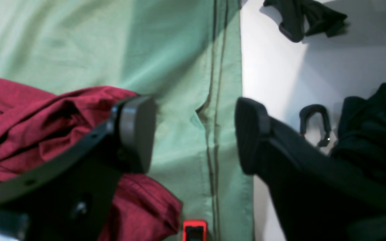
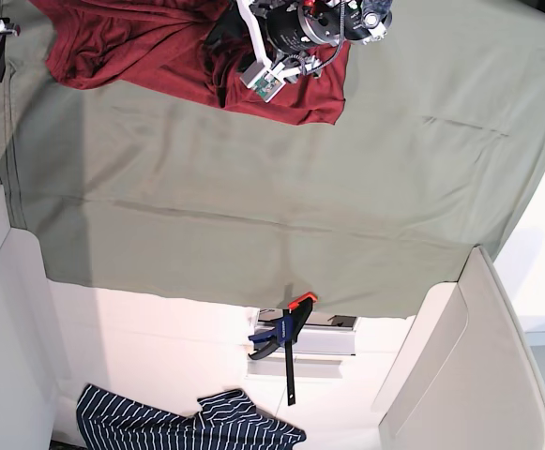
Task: Fold the T-shirt properly
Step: 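Fold the held side of the shirt over the body with the left gripper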
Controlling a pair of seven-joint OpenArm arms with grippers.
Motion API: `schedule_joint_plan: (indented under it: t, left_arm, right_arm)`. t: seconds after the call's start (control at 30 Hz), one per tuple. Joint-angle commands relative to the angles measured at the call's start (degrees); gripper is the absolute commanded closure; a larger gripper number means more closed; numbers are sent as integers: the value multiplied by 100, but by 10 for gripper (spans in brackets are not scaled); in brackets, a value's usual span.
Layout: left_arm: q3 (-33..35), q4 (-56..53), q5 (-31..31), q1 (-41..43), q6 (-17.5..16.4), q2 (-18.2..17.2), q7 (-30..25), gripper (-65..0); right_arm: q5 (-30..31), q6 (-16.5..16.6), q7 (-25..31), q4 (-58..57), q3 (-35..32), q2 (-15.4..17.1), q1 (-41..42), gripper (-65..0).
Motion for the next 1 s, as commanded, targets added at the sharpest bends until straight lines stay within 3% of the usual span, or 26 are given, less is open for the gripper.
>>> schedule_joint_plan:
  t: [0.0, 0.1, 0.3, 0.47, 0.6, 0.83, 0.97]
  left_arm:
    - [-22, 190, -271, -122, -229, 24, -140, -421]
    - [-146, 581, -1029, -120, -876, 13, -284, -421]
    - [-841, 1029, -1073, -103, -890, -179, -256, -419]
    - [-1906, 1029, -957, 208, -892, -562, -319, -377]
    - [-2319, 1019, -1056, 656, -894, -835, -376, -374]
    - [-2188, 973, -1421, 1215, -1162, -850, -627, -374]
    - [-1637, 970, -1156, 1213, -1162, -743, -581, -374]
  right_arm:
    - [52, 17, 155, 90, 37, 107, 46, -373]
    - [92, 17, 155, 90, 37, 107, 46, -373]
    - [90, 17, 151, 90, 37, 109, 44, -373]
    - [96, 17, 160, 90, 37, 105, 48, -373]
    - [155, 20, 160, 90, 37, 105, 59, -373]
    - [151, 20, 155, 90, 37, 105, 57, -373]
    - [153, 20, 149, 90, 37, 105, 44, -373]
